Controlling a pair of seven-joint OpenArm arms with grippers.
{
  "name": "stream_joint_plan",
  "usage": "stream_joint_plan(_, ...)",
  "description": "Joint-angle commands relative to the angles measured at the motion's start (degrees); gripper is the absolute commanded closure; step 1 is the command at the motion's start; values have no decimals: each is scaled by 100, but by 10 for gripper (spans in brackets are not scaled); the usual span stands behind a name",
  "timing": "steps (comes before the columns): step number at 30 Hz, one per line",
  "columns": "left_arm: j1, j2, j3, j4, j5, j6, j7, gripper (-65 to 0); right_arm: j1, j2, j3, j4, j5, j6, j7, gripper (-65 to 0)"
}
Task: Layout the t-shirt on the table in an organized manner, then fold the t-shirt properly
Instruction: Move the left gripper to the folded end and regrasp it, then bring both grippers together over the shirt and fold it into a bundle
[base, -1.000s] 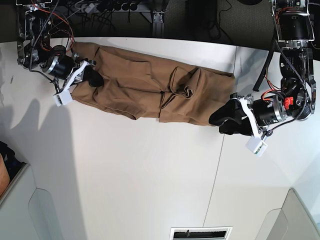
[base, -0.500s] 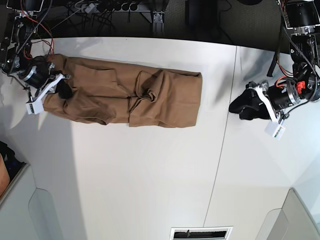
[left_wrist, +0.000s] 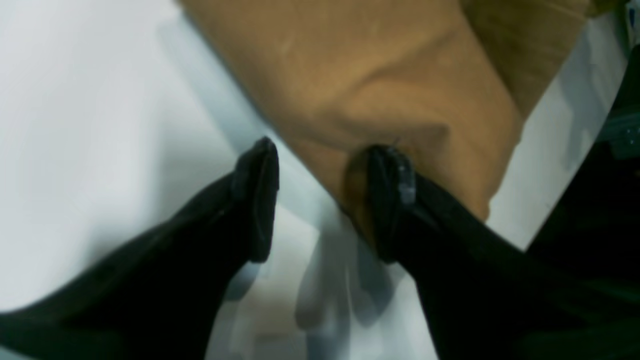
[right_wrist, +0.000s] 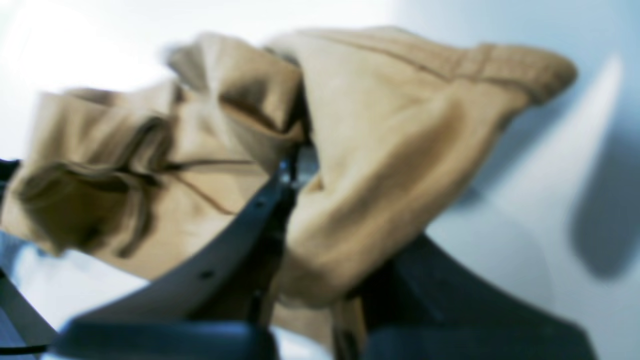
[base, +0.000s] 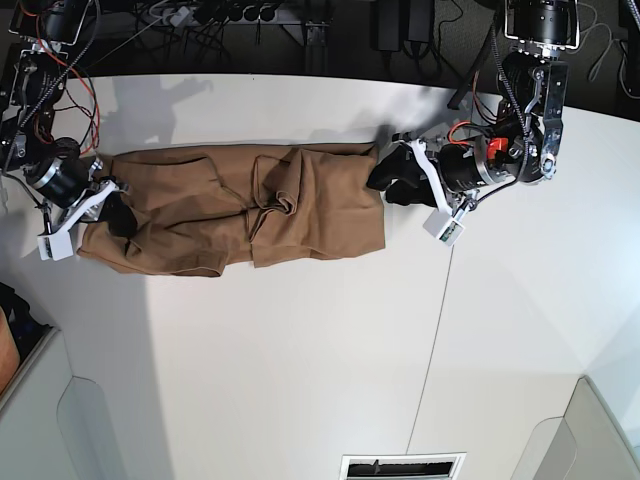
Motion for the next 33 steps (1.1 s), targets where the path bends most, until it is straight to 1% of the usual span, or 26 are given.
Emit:
stream_joint_plan(1, -66, 22, 92, 31, 76, -8, 96, -298, 90, -13, 17, 243, 162, 22, 125, 0)
stream_joint_plan(7, -87, 160, 341, 31, 76, -8, 98, -298, 87, -649, -267, 667, 162, 22, 105, 0)
stream_joint_plan(14, -92, 160, 363, 31, 72, -8, 92, -298, 90, -1478, -957, 723, 31, 26, 118, 0)
stream_joint_plan(16, -90, 157, 363, 31, 72, -8, 94, -298, 87, -1714, -1169, 721, -94, 24, 111, 0)
stream_joint_plan(19, -90, 157, 363, 31, 72, -8, 94, -298, 72, -1971, -1497, 719, -328, 22, 105, 0)
stream_joint_plan(21, -90, 157, 363, 31, 70, -8, 94, -298, 72, -2072, -1753, 719, -356, 24, 107, -2)
stream_joint_plan(24, -90, 157, 363, 31, 57, -8, 92, -298, 85, -2214, -2159, 719, -367, 22, 133, -218)
stream_joint_plan(25, -90, 157, 363, 31, 28, -8, 92, -298, 90, -2267, -2297, 719, -413, 22, 133, -269)
stream_joint_plan(26, -90, 157, 363, 31, 4, -8, 92, -298, 90, -2321, -2439, 719, -492, 24, 140, -300)
stream_joint_plan(28, -90, 157, 363, 31, -42, -8, 94, -298, 90, -2409, -2715, 719, -702, 24, 164, -309)
stream_joint_plan(33, -90, 155, 361, 31, -57, -8, 94, -298, 232, -2424, -3351, 723, -1207, 22, 238, -308)
